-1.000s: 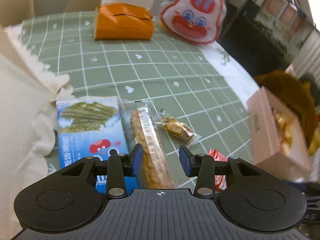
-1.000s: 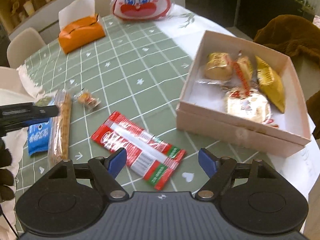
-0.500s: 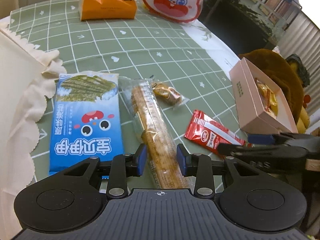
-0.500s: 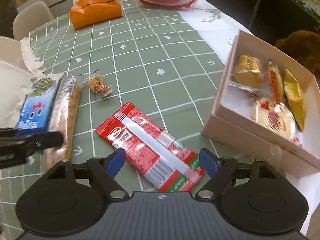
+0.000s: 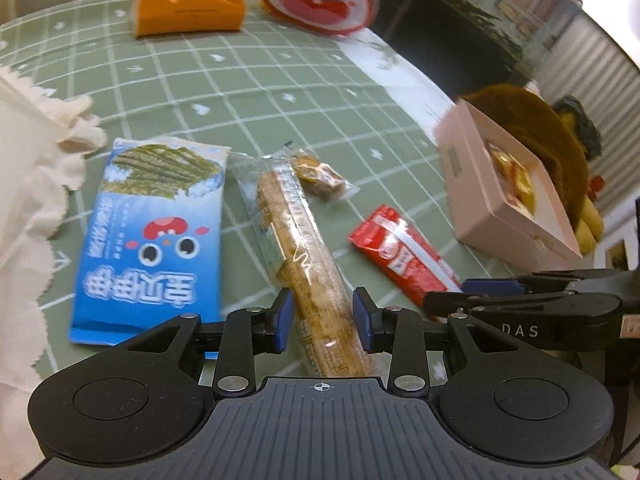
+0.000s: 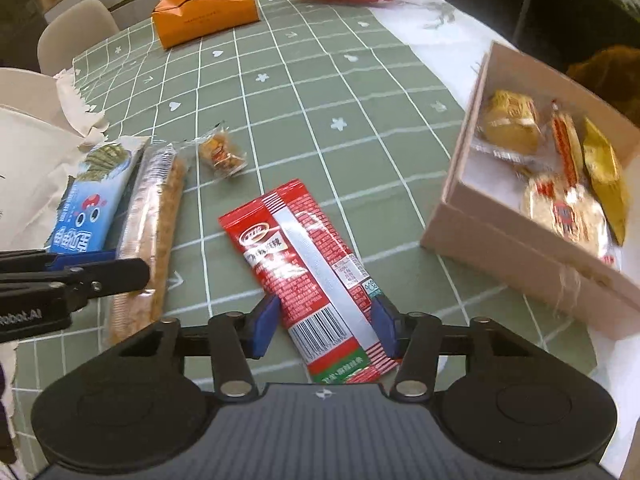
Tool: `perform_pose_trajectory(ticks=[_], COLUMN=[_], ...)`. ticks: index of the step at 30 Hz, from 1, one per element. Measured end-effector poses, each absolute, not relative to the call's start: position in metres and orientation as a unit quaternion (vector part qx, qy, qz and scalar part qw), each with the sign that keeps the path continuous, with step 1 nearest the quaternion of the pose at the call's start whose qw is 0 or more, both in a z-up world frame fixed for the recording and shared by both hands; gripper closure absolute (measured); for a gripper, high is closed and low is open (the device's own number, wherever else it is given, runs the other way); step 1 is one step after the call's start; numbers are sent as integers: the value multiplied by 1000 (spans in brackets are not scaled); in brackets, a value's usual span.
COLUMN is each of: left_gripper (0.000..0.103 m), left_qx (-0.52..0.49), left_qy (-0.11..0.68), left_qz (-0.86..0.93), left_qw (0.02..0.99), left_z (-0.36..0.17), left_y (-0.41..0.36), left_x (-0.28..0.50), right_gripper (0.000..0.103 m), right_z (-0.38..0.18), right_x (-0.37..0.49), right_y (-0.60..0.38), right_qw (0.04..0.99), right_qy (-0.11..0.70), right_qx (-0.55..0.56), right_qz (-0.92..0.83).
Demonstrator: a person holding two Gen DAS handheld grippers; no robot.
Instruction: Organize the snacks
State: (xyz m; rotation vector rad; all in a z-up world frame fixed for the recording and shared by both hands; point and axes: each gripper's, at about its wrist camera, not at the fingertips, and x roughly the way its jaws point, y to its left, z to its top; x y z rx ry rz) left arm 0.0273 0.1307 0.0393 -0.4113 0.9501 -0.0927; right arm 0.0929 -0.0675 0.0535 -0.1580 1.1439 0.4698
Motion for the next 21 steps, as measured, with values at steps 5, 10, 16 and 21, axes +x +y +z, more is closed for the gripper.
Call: perform_pose_trajectory(ticks=[5,10,16,21], left_gripper=[66,66,66,66], left_qx=[-194,-207,-195,-190], left_qy=[462,472,482,490], left_qz=[-81,-90,-101,-114], left_qw=[861,852,848,843], left_z=[38,37,38,37], left_y=[117,113,104,100], left_x=[24,12,9,8], right_gripper=[67,67,67,64], right_z=[61,79,86,68], right_x=[84,93,138,171], right_y=[-78,-68,-26,14], right_qw=[790,817,829,820], right_qy=[557,518,497,520], right_qx=[-47,-76,-67,-64], right_qz=[251,242,248,232])
